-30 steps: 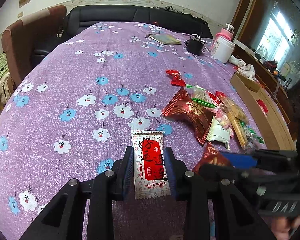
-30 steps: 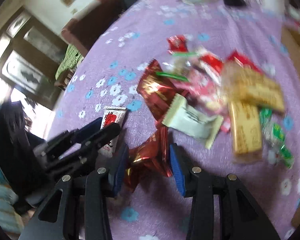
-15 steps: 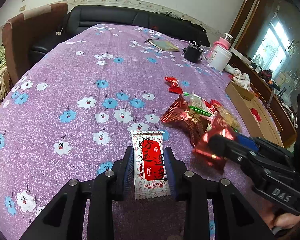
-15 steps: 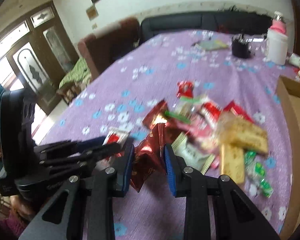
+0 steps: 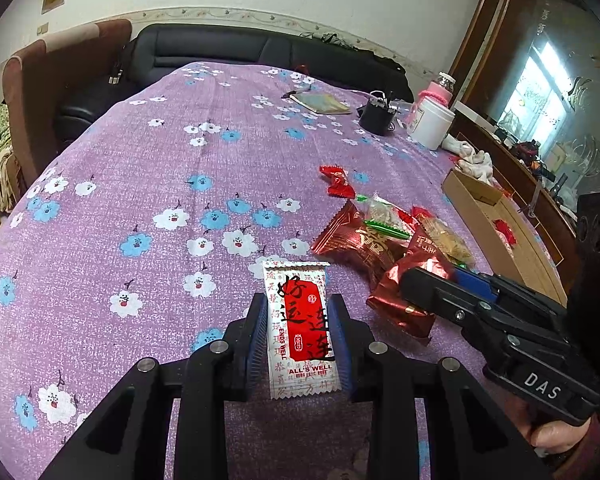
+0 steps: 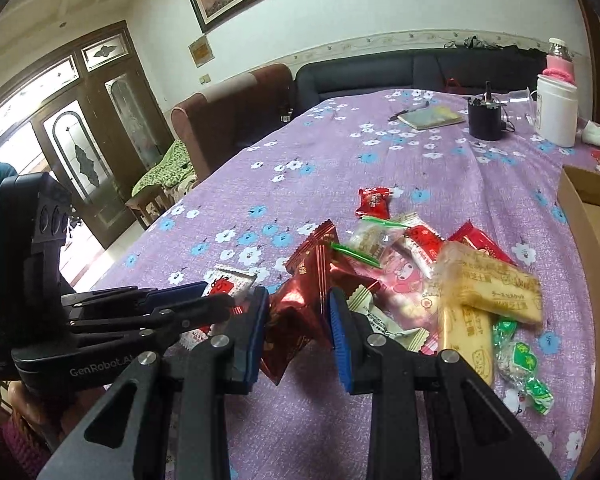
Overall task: Organize snacks
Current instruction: 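Grasp the white-red packet with the left gripper while the right grasps a red wrapper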
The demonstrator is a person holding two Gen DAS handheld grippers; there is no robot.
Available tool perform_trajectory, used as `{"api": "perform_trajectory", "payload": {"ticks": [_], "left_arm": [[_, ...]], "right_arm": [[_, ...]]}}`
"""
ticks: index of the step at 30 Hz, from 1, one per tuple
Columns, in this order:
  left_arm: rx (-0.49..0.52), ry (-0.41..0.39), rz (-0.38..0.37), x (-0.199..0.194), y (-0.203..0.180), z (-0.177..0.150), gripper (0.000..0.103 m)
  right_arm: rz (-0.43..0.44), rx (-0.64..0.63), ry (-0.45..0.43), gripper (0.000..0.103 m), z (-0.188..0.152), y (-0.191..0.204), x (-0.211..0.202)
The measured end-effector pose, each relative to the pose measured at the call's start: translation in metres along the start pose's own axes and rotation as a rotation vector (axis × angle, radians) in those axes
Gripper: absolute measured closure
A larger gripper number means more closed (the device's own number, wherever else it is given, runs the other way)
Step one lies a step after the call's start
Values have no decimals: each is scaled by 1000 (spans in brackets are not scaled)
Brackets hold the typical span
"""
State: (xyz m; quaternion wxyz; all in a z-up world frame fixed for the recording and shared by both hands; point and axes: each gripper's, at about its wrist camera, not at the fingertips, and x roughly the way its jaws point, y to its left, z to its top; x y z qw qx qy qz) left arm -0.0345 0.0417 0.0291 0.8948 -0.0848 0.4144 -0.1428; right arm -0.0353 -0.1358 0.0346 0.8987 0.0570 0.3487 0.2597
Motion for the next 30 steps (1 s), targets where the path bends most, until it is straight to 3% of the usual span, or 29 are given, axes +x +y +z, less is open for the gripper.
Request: {"api": "perform_trajectory", "payload": {"ticks": [30], "left_arm": [[4, -45, 19, -9, -2, -3, 71]], "right_arm": [[-19, 32, -40, 74, 1, -5, -6]]}}
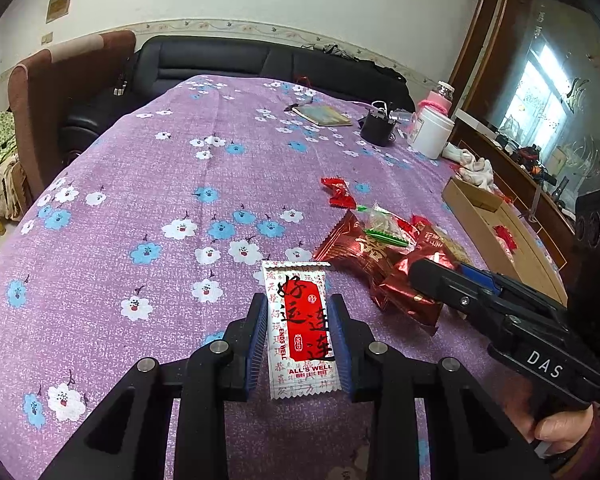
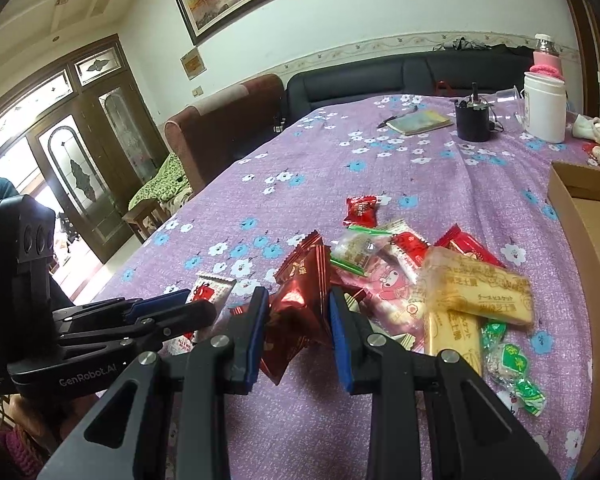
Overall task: Organize snacks
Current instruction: 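Grasp the white-red packet with the left gripper while the right grasps a red wrapper, then carry both packets into the cardboard tray and open both grippers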
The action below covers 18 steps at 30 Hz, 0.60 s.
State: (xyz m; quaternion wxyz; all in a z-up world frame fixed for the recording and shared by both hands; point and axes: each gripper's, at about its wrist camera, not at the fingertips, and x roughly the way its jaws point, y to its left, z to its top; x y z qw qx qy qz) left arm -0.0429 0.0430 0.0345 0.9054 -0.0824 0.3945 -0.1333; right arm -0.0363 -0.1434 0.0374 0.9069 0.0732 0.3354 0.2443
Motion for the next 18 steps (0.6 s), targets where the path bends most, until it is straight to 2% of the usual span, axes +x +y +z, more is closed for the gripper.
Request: {"api": "perform_trajectory", "payload": {"ticks": [18], "left_arm": [[13, -2, 28, -4, -14, 1, 71]], "right_arm": [[10, 77, -31, 74, 10, -10, -21]]}}
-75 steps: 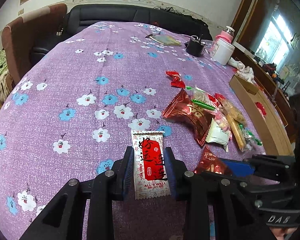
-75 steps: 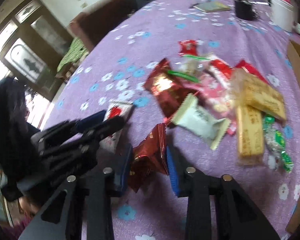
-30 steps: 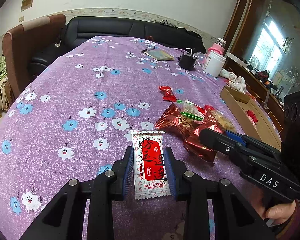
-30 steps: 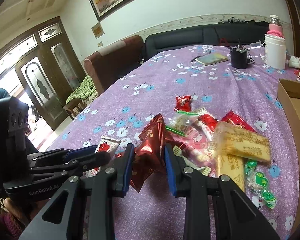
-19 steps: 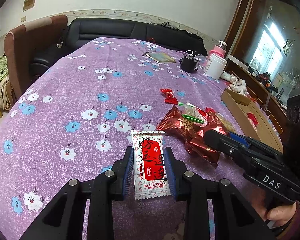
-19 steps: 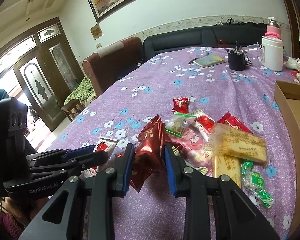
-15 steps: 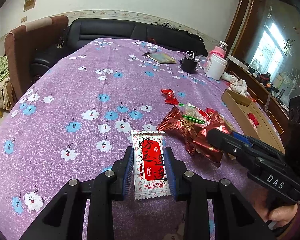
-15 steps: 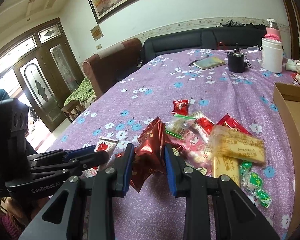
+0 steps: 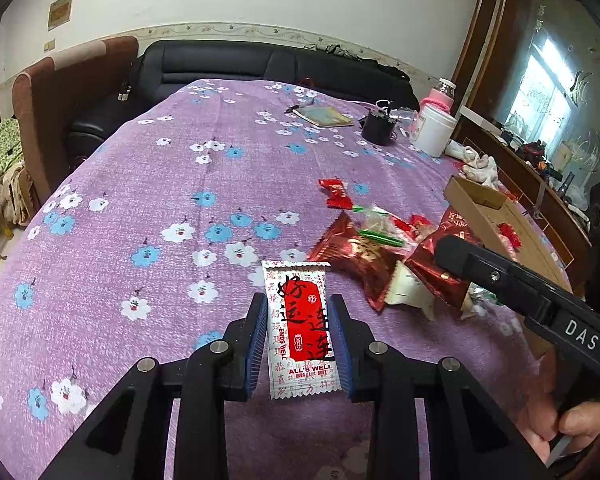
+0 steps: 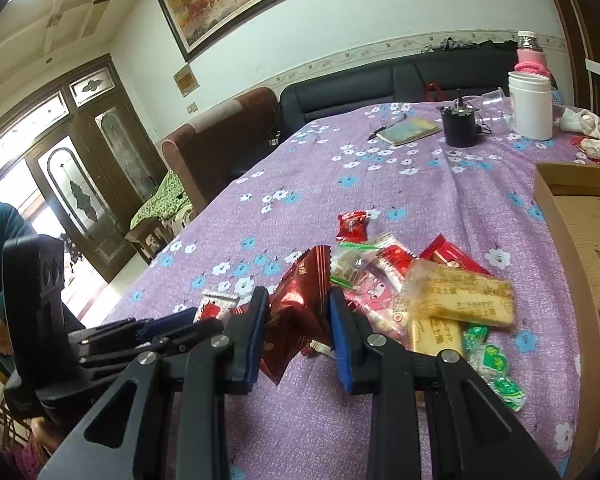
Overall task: Organize snacks
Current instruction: 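Carry both packets into the cardboard tray and open both grippers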
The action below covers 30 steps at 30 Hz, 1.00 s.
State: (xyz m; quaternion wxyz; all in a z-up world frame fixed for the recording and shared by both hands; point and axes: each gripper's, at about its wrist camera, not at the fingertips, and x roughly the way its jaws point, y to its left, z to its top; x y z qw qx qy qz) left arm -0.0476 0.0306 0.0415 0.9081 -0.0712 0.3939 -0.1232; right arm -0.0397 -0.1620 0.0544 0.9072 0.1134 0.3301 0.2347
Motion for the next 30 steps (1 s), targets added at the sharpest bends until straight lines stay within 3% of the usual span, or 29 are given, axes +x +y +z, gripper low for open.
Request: {"api": "perform_trajectory", "payload": {"ticks": [10, 16, 21, 27, 30], "left_arm": [[47, -4, -51, -16, -38, 14, 71], [91, 16, -104, -12, -79, 23, 71], [169, 27, -171, -5, -136, 34, 71], [256, 79, -268, 15, -210, 29, 71], [301, 117, -302, 32, -248, 23, 71]], "right_arm": [[-11, 81, -37, 74, 8, -27, -43], [-66, 153, -101, 74, 8, -64, -81], [-149, 244, -164, 74, 3, -109, -120], [-347, 375, -227, 74, -9, -171, -160], [-414, 451, -214, 74, -19, -204, -166]]}}
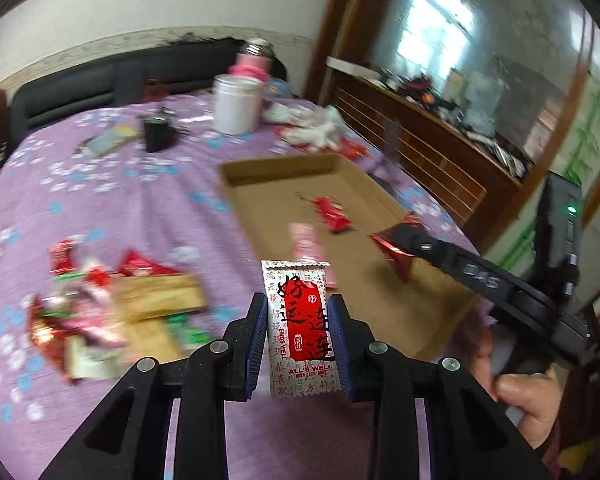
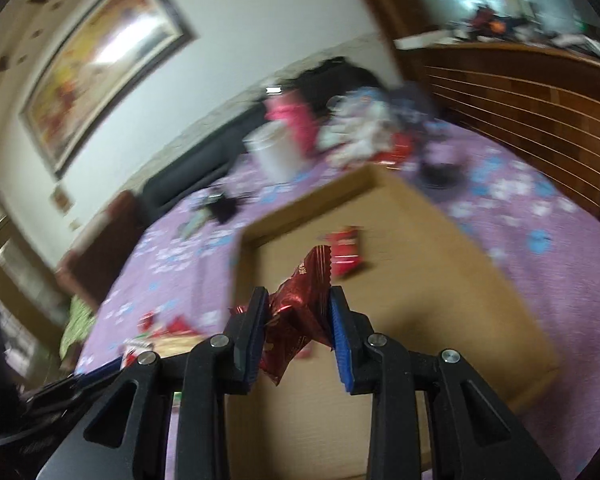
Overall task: Organize snacks
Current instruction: 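Carry both packets into the cardboard tray and open both grippers, then return both grippers to the pile and grasp a red foil pack with the left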
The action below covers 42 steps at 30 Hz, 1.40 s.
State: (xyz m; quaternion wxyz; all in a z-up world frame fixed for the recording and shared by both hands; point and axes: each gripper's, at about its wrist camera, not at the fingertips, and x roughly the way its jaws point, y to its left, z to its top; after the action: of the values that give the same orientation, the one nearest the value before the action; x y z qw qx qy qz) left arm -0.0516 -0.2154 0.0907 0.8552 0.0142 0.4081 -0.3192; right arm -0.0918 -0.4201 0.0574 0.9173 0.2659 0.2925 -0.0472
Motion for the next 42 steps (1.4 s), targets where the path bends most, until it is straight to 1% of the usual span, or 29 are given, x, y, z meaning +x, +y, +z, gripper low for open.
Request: {"api": "perform_trajectory", "payload": {"ticks": [3, 4, 6, 8, 11, 16, 27, 29, 30, 32, 34, 39, 42], "left_arm": [[25, 52, -36, 25, -26, 1, 72], [32, 68, -43, 33, -32, 1, 72], [40, 91, -45, 45, -42, 1, 72], [49, 109, -46, 55, -49, 0, 72], [53, 129, -44, 67, -55, -4, 72], [45, 154, -36, 80, -53, -8, 72], [57, 154, -21, 84, -52, -12, 72], [67, 152, -21, 84, -53, -13, 71], [71, 154, -19, 83, -54, -13, 70], [76, 152, -22, 82, -55, -14, 63], [79, 142, -20, 78, -55, -14, 59], [68, 121, -32, 62, -51, -12, 59], [52, 105, -37, 50, -45, -10, 59]], "right_arm": [[-43, 30, 20, 74, -1, -18, 11], [-45, 38, 28, 74, -2, -22, 14], [-52, 46, 34, 74, -2, -28, 17], [-82, 43, 30, 74, -2, -33, 18], [-84, 48, 37, 74, -3, -36, 19], [-105, 7, 49, 71, -6, -31, 22], [-126, -55, 71, 69, -11, -21, 26], [-131, -61, 73, 66, -11, -20, 26], [-129, -60, 70, 63, -11, -20, 26], [-124, -58, 46, 62, -10, -19, 21], [-115, -48, 7, 62, -8, -20, 14], [-94, -9, -60, 61, -4, -25, 2], [-90, -11, -86, 61, -3, -24, -2]]}}
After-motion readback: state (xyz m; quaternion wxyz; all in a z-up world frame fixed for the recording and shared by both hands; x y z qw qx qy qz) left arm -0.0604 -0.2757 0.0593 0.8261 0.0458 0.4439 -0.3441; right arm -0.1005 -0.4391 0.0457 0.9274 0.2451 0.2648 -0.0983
